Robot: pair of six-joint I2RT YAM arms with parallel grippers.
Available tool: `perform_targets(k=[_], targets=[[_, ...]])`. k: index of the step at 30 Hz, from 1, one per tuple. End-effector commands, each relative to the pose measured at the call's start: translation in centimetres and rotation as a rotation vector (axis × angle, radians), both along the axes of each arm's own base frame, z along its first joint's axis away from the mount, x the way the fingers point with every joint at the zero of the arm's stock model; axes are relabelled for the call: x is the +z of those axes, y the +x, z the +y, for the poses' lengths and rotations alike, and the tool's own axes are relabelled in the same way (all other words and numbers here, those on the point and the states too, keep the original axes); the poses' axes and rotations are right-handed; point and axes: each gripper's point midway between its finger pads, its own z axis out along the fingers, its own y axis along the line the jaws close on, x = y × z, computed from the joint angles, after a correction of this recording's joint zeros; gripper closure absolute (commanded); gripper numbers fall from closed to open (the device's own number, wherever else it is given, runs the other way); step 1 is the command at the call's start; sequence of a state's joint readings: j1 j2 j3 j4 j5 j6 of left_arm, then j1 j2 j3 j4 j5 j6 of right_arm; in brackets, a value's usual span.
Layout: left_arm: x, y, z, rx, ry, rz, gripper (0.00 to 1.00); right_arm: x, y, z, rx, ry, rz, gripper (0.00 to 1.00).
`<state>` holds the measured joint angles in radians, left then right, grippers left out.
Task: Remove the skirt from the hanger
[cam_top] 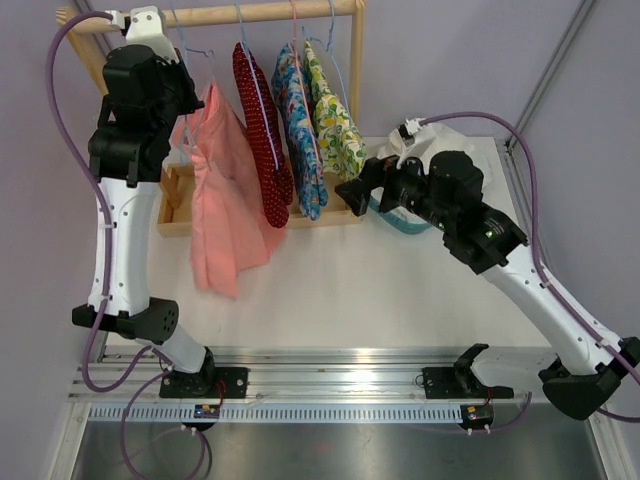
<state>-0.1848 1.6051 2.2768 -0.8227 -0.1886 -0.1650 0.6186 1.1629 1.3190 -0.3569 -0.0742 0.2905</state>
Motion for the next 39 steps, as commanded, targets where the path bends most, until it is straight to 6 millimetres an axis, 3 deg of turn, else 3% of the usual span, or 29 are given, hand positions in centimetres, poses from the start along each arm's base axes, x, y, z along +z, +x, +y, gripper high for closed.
perform_targets(k=[1, 3, 4, 5, 6, 7, 9, 10, 12, 13, 15, 17, 18, 21, 27, 32, 33, 34, 38, 39], targets=[[6.3, -3.1, 0.7, 0.014, -0.028, -0.185, 1.00, 5.4, -1.6, 4.0, 0.125, 0.018, -0.100, 0.00], [6.4, -3.4, 0.6, 0.006, -0.042, -0.189, 1.00, 6.0, -2.3, 6.1, 0.165, 0.005, -0.098, 0.00], [5.8, -3.1, 0.3, 0.000, -0.050, -0.174, 1.00, 7.0, -3.4, 8.4, 0.209, 0.008, -0.115, 0.01], [5.7, -3.1, 0.2, -0.002, -0.058, -0.175, 1.00, 7.1, -3.8, 9.5, 0.228, -0.001, -0.124, 0.01], [5.6, -3.0, 0.2, -0.003, -0.069, -0.172, 1.00, 8.4, -4.1, 10.3, 0.239, 0.015, -0.143, 0.01], [5.3, -3.0, -0.1, -0.014, -0.090, -0.167, 1.00, 7.4, -4.4, 12.5, 0.271, -0.001, -0.121, 0.01], [4.5, -2.7, -0.9, -0.045, -0.124, -0.155, 1.00, 7.7, -4.7, 14.3, 0.293, 0.008, -0.109, 0.01], [4.8, -3.1, -1.2, -0.058, -0.137, -0.164, 1.00, 6.1, -4.3, 15.9, 0.286, -0.021, -0.086, 0.01], [4.3, -3.0, -1.7, -0.081, -0.160, -0.157, 1.00, 6.0, -4.3, 17.7, 0.297, -0.014, -0.084, 0.00], [4.5, -3.3, -2.1, -0.098, -0.181, -0.159, 1.00, 4.3, -4.2, 19.4, 0.305, -0.041, -0.062, 0.00], [4.2, -3.5, -2.6, -0.117, -0.193, -0.154, 1.00, 4.3, -4.1, 21.0, 0.314, -0.033, -0.064, 0.01], [4.3, -3.8, -2.8, -0.131, -0.198, -0.158, 1.00, 2.7, -3.5, 22.9, 0.313, -0.047, -0.055, 0.00], [4.2, -3.9, -3.1, -0.148, -0.202, -0.153, 1.00, 3.0, -3.3, 23.5, 0.311, -0.040, -0.063, 0.01], [4.4, -4.5, -3.6, -0.183, -0.205, -0.151, 1.00, 0.9, -1.8, 25.5, 0.291, -0.062, -0.064, 0.01], [4.6, -6.0, -4.6, -0.262, -0.196, -0.144, 1.00, 0.0, 1.0, 27.3, 0.219, -0.051, -0.131, 0.01], [4.2, -6.6, -4.7, -0.274, -0.191, -0.134, 1.00, 0.8, 2.1, 28.7, 0.199, -0.012, -0.192, 0.03], [4.2, -6.8, -4.9, -0.286, -0.192, -0.133, 1.00, 0.6, 2.2, 29.0, 0.203, -0.011, -0.196, 0.07], [4.4, -7.0, -4.9, -0.288, -0.193, -0.142, 1.00, 0.7, 2.4, 29.2, 0.204, 0.001, -0.204, 0.32], [3.7, -6.9, -4.9, -0.286, -0.189, -0.130, 1.00, 0.9, 1.8, 29.3, 0.209, 0.018, -0.198, 0.94], [2.9, -6.5, -4.9, -0.281, -0.188, -0.112, 1.00, 1.7, 1.3, 29.0, 0.210, 0.023, -0.206, 0.99]])
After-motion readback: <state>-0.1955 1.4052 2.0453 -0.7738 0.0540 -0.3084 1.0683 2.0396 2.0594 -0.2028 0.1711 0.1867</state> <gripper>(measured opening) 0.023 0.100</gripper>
